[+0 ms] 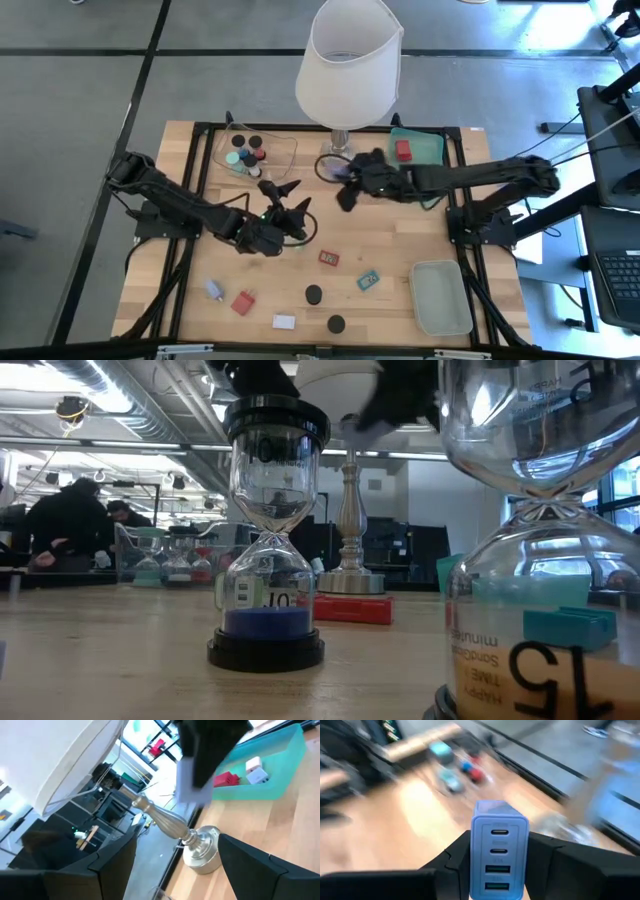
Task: Pick & Place Office items
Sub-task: Put the top purple charger adapter into the green bin
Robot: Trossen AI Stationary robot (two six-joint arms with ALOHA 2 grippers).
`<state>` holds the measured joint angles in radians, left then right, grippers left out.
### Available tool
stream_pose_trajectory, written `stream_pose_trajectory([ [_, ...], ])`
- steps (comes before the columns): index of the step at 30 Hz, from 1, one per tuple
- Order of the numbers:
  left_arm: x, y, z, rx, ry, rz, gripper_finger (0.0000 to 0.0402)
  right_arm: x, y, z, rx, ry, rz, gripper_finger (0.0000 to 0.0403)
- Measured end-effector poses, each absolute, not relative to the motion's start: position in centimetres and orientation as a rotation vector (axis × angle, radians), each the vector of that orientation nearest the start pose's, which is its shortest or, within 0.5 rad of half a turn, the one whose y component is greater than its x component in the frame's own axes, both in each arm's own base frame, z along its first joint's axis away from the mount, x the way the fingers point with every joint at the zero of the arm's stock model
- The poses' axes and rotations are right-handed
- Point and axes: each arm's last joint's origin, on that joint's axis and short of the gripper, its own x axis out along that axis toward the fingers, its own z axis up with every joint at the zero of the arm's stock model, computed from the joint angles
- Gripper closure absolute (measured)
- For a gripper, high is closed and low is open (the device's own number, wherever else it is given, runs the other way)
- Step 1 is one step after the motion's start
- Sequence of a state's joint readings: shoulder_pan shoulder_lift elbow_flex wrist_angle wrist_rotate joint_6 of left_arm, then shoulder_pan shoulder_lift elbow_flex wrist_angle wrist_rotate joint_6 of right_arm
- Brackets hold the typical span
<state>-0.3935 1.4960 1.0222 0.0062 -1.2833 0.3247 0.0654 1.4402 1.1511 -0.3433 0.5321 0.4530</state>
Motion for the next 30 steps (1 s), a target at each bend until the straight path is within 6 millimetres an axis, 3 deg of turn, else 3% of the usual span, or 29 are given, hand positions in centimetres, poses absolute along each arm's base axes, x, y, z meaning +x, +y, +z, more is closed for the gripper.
stream_pose_trajectory([
  [11,29.2,-10.0,26.5,0.563,0.454,0.824,0.0123,22.4,-0.8,28.6,0.148,0.874,-1.081,0.0283],
  [15,29.0,-9.8,26.1,0.552,0.469,0.831,0.0123,21.0,-2.0,26.7,0.162,0.89,-1.186,0.0282],
  [23,28.8,-9.7,25.8,0.557,0.489,0.835,0.0123,18.9,-5.5,20.4,0.255,0.962,-1.356,0.028],
  [30,29.0,-8.9,25.8,0.549,0.496,0.861,0.0123,17.7,-7.3,18.4,0.293,0.964,-1.448,0.028],
])
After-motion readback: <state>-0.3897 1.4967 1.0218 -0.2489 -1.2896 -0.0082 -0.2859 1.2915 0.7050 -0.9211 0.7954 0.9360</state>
